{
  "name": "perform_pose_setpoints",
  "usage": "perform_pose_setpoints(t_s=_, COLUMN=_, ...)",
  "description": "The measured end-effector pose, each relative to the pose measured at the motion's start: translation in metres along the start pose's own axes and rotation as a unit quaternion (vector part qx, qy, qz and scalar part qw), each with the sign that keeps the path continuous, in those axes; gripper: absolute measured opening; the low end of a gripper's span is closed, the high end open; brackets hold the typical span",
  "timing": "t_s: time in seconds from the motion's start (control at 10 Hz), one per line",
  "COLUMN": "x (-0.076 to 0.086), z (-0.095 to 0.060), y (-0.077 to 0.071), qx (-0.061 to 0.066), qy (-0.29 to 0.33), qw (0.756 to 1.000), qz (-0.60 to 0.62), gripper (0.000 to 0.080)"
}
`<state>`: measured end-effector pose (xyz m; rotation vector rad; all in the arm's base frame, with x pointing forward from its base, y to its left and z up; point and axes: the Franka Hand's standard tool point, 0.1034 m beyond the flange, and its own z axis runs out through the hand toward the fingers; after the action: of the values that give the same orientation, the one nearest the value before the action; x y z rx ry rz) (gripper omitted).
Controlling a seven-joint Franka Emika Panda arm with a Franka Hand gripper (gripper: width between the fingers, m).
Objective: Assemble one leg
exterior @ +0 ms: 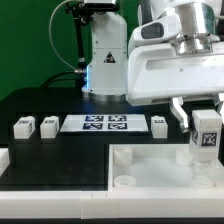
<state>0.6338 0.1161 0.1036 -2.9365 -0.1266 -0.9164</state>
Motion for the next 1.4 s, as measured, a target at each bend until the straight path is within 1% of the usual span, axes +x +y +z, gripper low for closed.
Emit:
perform_pose_setpoints(t_s=0.2, x=-0.007, z=0.005, y=-0.006, qx=0.002, qy=-0.002, qw=1.0, qz=-0.004, gripper=0.0292)
perform_pose_setpoints(t_s=0.3, x=-0.009, z=0.007, y=-0.006, qx=0.002, qy=-0.003, qw=1.0, qz=-0.005, gripper=0.0292)
perform_pose_setpoints(t_s=0.6, x=-0.009, z=0.008, y=-0.002, qx=-0.002, qy=0.013, qw=1.0, qz=-0.007, gripper=0.0292)
perform_pose_setpoints(t_s=0.8, x=-0.012, z=0.01, y=0.002, qx=-0.004, qy=0.01, qw=1.0, qz=-0.007, gripper=0.0292)
perform_pose_setpoints(t_s=1.1, x=-0.015, z=0.012, y=0.003, qx=-0.005, qy=0.008, qw=1.0, qz=-0.008, gripper=0.0292)
perform_pose_setpoints(t_s=1.3, x=-0.024, z=0.017, y=-0.002, qx=-0.003, qy=0.002, qw=1.0, qz=-0.011, gripper=0.0292)
perform_pose_setpoints(t_s=1.4, x=-0.025, z=0.018, y=-0.002, qx=-0.003, qy=0.001, qw=1.0, qz=-0.011, gripper=0.0292)
